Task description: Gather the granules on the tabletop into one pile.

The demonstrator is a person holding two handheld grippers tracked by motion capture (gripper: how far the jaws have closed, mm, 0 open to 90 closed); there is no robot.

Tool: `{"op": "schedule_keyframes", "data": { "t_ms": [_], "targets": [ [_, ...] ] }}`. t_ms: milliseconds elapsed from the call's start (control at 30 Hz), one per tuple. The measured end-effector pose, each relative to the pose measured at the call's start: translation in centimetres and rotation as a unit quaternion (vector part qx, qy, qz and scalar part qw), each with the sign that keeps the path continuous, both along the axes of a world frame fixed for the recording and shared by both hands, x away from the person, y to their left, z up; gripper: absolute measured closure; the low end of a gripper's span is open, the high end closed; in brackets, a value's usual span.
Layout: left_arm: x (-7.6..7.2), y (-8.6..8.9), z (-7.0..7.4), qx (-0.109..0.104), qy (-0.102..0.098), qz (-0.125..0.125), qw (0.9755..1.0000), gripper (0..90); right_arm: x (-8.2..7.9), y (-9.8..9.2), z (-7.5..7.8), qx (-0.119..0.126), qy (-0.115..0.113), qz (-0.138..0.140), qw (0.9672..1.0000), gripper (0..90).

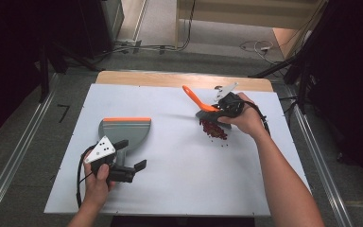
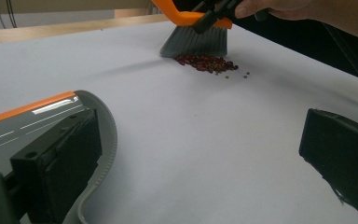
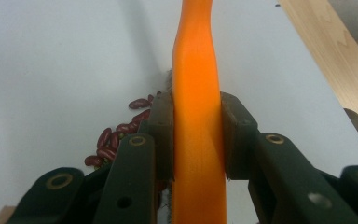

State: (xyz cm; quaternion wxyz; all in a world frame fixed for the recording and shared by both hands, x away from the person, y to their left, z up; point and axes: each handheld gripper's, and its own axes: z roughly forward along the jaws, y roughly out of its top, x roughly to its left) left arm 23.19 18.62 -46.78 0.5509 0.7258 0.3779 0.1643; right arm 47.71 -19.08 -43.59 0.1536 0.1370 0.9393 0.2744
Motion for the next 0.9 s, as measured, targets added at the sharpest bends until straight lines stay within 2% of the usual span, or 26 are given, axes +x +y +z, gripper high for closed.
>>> {"op": "schedule_keyframes", "data": {
  "t_ms": [133,233,333,400,500,700,833,900],
  "targets": [
    [0.0,0.0,0.0,0.000,0.000,0.000,1.0000,0.0,-0.5,-0.6,0.9,0.018,-0.007,-0.007,0.9998,68.4],
    [0.0,0.0,0.0,-0.001,0.000,0.000,1.0000,0.0,-1.2,-0.9,2.0,0.029,-0.004,-0.013,0.9995,68.4],
    [0.0,0.0,0.0,-0.002,0.000,0.001,1.0000,0.0,-2.1,-1.2,2.7,0.033,0.009,0.010,0.9994,68.4],
    [0.0,0.0,0.0,-0.002,0.000,0.001,1.0000,0.0,-2.8,-1.4,2.7,0.033,0.027,0.030,0.9987,68.4],
    [0.0,0.0,0.1,-0.001,0.000,0.000,1.0000,0.0,-4.0,-1.6,2.5,0.026,0.056,0.045,0.9971,68.4],
    [0.0,0.0,0.1,-0.001,0.000,0.001,1.0000,0.0,-5.7,-1.9,1.2,0.028,0.112,0.069,0.9909,68.4],
    [-0.1,-0.1,0.1,-0.001,-0.001,0.000,1.0000,0.0,-5.5,-1.8,0.0,0.015,0.132,0.066,0.9890,68.4],
    [-0.1,-0.1,0.1,-0.001,-0.001,0.001,1.0000,0.0,-5.0,-1.9,-0.2,0.026,0.130,0.063,0.9892,68.4]
  ]
}}
